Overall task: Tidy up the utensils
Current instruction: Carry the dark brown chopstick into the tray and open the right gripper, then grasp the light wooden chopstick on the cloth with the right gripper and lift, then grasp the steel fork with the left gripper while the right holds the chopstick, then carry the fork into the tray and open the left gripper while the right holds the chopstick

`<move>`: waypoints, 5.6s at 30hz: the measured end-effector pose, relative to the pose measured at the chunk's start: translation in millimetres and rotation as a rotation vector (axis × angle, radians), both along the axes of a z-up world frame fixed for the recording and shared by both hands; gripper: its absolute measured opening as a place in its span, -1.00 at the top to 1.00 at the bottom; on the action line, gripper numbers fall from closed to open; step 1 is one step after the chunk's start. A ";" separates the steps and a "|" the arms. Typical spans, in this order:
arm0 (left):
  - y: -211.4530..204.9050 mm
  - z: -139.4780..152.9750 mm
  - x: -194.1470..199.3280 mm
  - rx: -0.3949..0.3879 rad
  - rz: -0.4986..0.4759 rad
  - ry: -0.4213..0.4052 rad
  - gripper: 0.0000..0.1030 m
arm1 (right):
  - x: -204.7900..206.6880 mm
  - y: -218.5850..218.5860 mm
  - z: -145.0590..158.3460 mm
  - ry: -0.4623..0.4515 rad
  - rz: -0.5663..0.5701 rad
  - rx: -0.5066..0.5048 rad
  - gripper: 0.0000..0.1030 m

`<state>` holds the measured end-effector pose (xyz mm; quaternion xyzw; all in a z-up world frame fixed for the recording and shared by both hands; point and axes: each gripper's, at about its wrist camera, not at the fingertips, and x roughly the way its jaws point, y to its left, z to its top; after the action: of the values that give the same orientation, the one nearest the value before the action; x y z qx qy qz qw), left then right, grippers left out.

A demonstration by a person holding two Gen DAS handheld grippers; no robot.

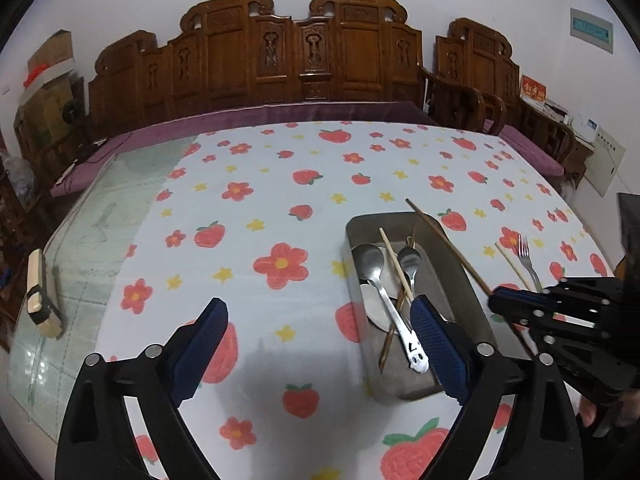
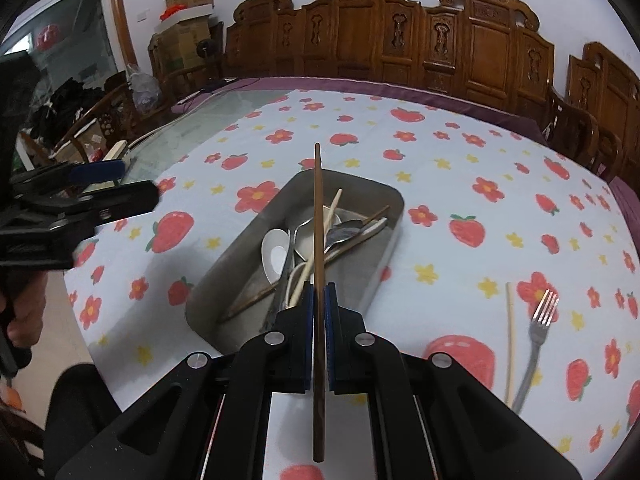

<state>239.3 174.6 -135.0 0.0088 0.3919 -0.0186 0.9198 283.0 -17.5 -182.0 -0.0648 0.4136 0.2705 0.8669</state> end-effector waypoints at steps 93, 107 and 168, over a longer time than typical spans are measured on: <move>-221.5 -51.4 6.5 -0.026 -0.220 0.072 -0.79 | 0.7 -242.5 -30.0 0.024 -0.172 -0.118 0.88; -298.8 -84.9 50.5 0.033 -0.259 0.131 -0.58 | -11.7 -304.8 -59.9 0.038 -0.253 -0.166 0.88; -202.6 -0.3 30.8 -0.001 -0.198 0.044 0.88 | -25.3 -183.6 21.1 -0.080 -0.137 -0.049 0.88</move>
<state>270.1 -28.0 -135.3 0.0468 0.4092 -0.1095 0.9046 257.7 -201.1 -161.0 -0.0685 0.3884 0.1976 0.8974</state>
